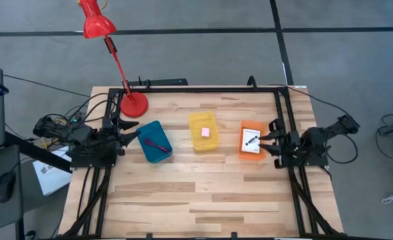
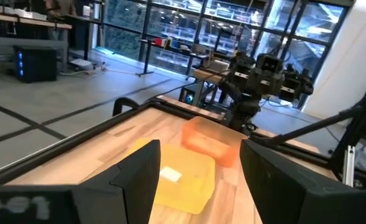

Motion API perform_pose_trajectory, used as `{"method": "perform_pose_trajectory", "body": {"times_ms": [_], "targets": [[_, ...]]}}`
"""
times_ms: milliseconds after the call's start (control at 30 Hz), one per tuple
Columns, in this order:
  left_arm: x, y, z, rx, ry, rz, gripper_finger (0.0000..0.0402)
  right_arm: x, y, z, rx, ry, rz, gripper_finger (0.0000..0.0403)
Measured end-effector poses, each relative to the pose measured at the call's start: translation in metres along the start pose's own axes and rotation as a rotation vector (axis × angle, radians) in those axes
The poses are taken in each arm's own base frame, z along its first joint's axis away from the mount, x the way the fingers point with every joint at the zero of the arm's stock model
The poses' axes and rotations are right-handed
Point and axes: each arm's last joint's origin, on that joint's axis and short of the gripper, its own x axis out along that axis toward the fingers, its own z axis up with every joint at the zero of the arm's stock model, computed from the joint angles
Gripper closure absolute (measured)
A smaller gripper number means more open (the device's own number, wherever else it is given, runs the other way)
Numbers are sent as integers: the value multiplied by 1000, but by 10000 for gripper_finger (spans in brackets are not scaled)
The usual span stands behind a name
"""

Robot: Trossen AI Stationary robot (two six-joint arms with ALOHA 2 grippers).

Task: Pick and place items into bin
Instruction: Return to Home Position

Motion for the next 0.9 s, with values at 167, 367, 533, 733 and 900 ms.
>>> {"method": "perform_pose_trajectory", "body": {"times_ms": [167, 367, 533, 733, 900], "targets": [[-3, 2, 0, 14, 2, -8, 191, 1, -2, -11, 17, 39, -6, 296], [-6, 7, -10, 12, -4, 1, 191, 1, -2, -18, 38, 96, 33, 296], [-2, 8, -27, 9, -28, -18, 191, 1, -1, -18, 22, 103, 55, 296], [1, 9, -41, 8, -31, -15, 191, 0, -2, -24, 50, 156, 32, 296], [4, 8, -51, 40, -51, -71, 191, 1, -4, -24, 47, 164, 14, 296]]}}
